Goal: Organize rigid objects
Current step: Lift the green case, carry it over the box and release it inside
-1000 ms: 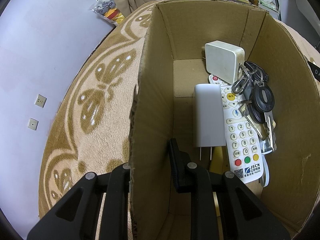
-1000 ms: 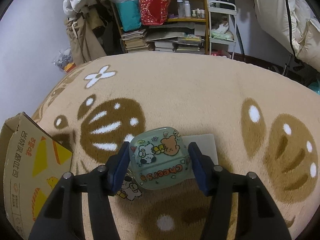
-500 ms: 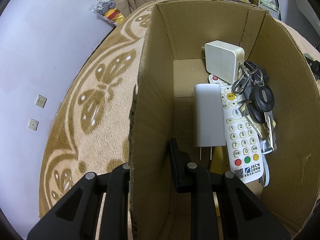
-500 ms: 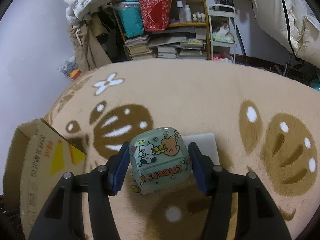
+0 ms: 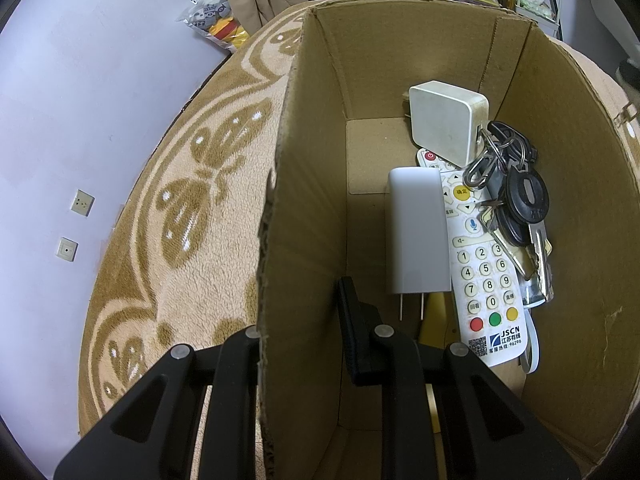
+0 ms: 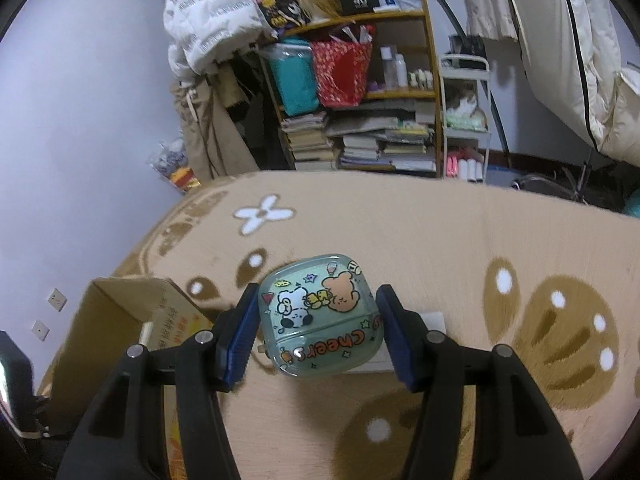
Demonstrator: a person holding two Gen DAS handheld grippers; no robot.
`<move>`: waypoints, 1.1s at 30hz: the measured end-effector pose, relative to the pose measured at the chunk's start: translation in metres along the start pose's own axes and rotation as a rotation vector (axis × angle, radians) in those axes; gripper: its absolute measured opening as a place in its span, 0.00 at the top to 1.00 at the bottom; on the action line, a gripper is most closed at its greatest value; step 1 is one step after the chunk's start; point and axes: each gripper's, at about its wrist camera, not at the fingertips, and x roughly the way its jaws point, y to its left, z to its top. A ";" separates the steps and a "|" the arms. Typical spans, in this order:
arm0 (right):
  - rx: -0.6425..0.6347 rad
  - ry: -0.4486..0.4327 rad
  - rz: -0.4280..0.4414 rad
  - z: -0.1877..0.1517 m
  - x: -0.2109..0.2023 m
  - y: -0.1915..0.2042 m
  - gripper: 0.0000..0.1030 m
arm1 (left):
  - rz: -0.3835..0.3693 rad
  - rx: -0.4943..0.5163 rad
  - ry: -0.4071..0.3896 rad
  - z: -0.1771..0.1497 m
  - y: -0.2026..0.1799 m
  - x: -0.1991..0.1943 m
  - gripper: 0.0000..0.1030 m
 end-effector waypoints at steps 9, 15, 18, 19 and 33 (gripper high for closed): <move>-0.082 -0.088 0.080 0.011 -0.034 0.041 0.40 | 0.000 -0.001 0.000 0.000 0.000 0.000 0.81; -0.128 -0.122 0.147 0.014 -0.049 0.067 0.40 | 0.001 0.000 0.000 0.000 0.000 0.000 0.81; -0.150 -0.130 0.178 0.012 -0.054 0.079 0.40 | 0.002 0.000 0.000 0.000 0.000 -0.001 0.81; -0.156 -0.131 0.188 0.011 -0.056 0.083 0.40 | 0.002 0.001 0.000 0.000 0.000 -0.001 0.81; -0.265 -0.064 0.261 -0.018 -0.050 0.127 0.40 | 0.001 0.000 0.000 0.000 0.000 -0.001 0.81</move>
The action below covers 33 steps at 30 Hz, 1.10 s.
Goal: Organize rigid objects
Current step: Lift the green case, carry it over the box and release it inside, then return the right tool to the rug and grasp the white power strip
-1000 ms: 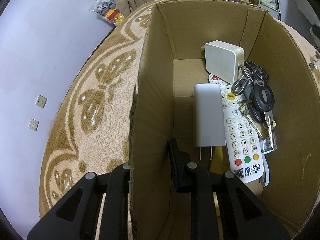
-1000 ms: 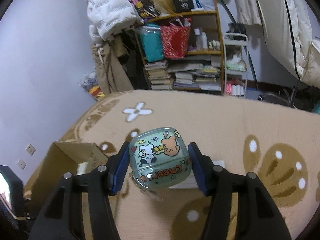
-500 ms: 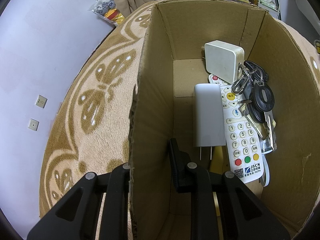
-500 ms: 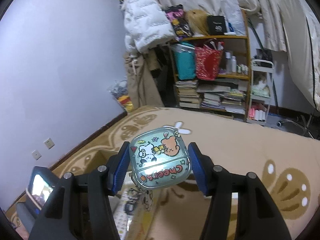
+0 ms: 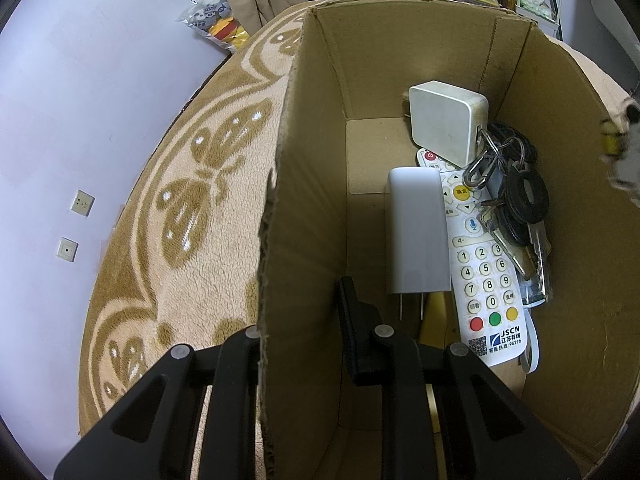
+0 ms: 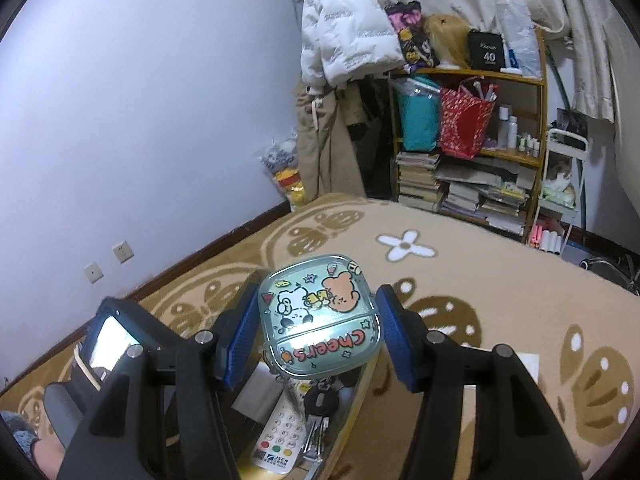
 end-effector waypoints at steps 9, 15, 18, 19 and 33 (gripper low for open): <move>0.005 0.106 0.024 -0.020 0.025 -0.003 0.40 | 0.001 0.000 0.000 0.000 0.000 0.000 0.81; -0.009 0.125 0.016 -0.022 0.028 -0.003 0.40 | -0.002 -0.003 0.001 0.000 0.001 0.000 0.81; -0.006 0.107 0.014 -0.019 0.027 -0.004 0.40 | 0.000 0.000 0.001 0.000 0.000 0.000 0.81; -0.009 0.100 0.015 -0.018 0.026 -0.003 0.40 | 0.001 0.001 0.000 0.000 0.000 -0.001 0.81; 0.186 0.118 -0.179 -0.015 0.027 -0.074 0.08 | 0.002 0.002 0.004 -0.001 -0.001 0.001 0.81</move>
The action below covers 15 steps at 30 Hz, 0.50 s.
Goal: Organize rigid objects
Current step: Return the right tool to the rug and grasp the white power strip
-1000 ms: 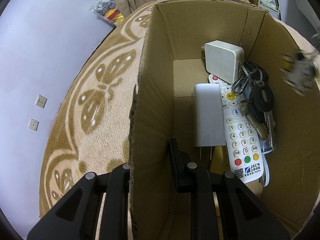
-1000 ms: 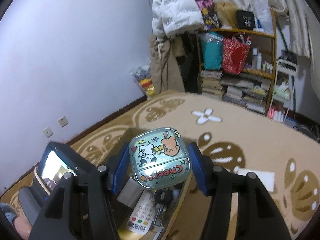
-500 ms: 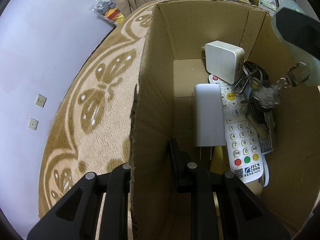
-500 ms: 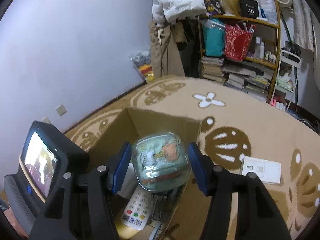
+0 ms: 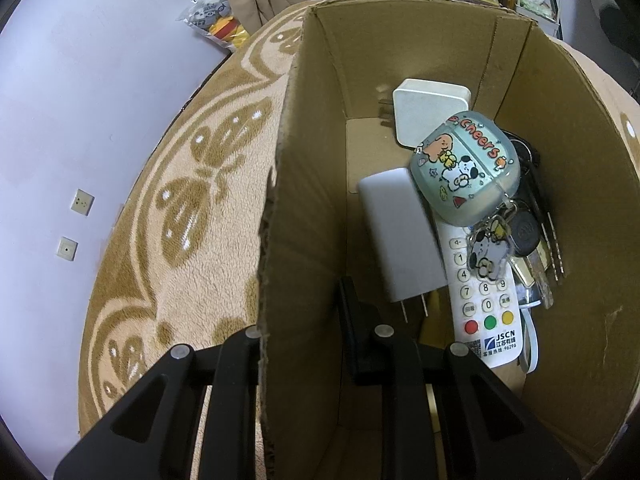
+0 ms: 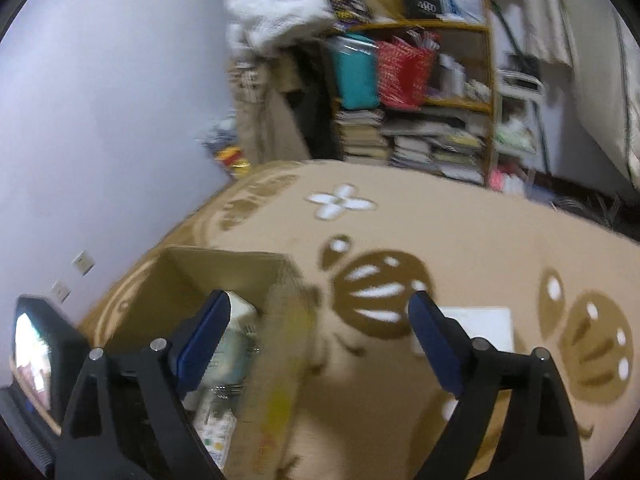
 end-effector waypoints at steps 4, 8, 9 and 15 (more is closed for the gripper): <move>0.087 0.075 -0.090 -0.007 0.020 -0.039 0.08 | 0.001 0.001 0.000 0.000 0.000 0.000 0.81; 0.142 0.123 -0.111 -0.012 0.032 -0.060 0.08 | 0.001 0.001 0.000 0.000 0.000 0.000 0.81; 0.157 0.134 -0.111 -0.013 0.034 -0.065 0.08 | 0.001 0.001 0.000 0.000 0.000 0.000 0.81; 0.296 0.237 -0.106 -0.026 0.053 -0.095 0.08 | 0.002 0.003 0.000 0.000 0.000 0.000 0.81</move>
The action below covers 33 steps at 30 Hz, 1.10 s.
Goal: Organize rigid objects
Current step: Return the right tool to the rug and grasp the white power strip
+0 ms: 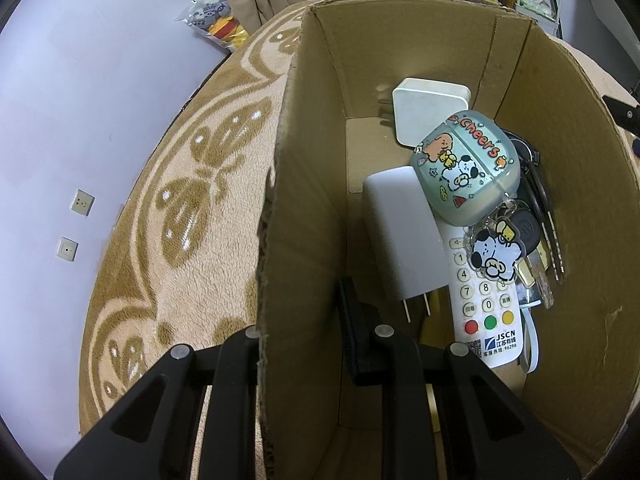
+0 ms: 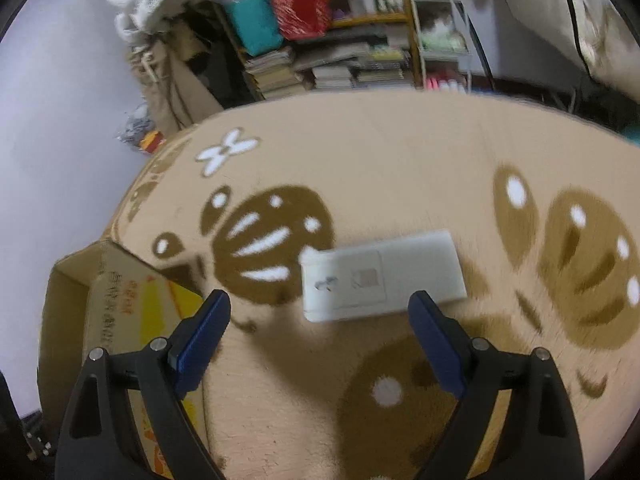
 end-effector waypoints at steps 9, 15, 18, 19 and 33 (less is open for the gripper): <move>0.076 0.053 -0.009 0.005 0.026 -0.016 0.08 | 0.004 0.005 0.000 0.000 -0.001 0.000 0.81; 0.081 0.042 -0.055 0.010 0.039 -0.016 0.08 | 0.003 0.004 0.002 0.000 -0.001 0.001 0.81; 0.087 0.029 -0.072 0.012 0.041 -0.016 0.08 | -0.002 -0.001 0.004 0.001 -0.001 -0.001 0.81; 0.091 0.026 -0.075 0.014 0.041 -0.016 0.08 | 0.000 0.002 0.004 0.001 -0.001 -0.001 0.81; 0.043 0.009 -0.235 0.021 0.063 0.000 0.00 | 0.008 0.010 0.005 0.002 -0.002 -0.001 0.81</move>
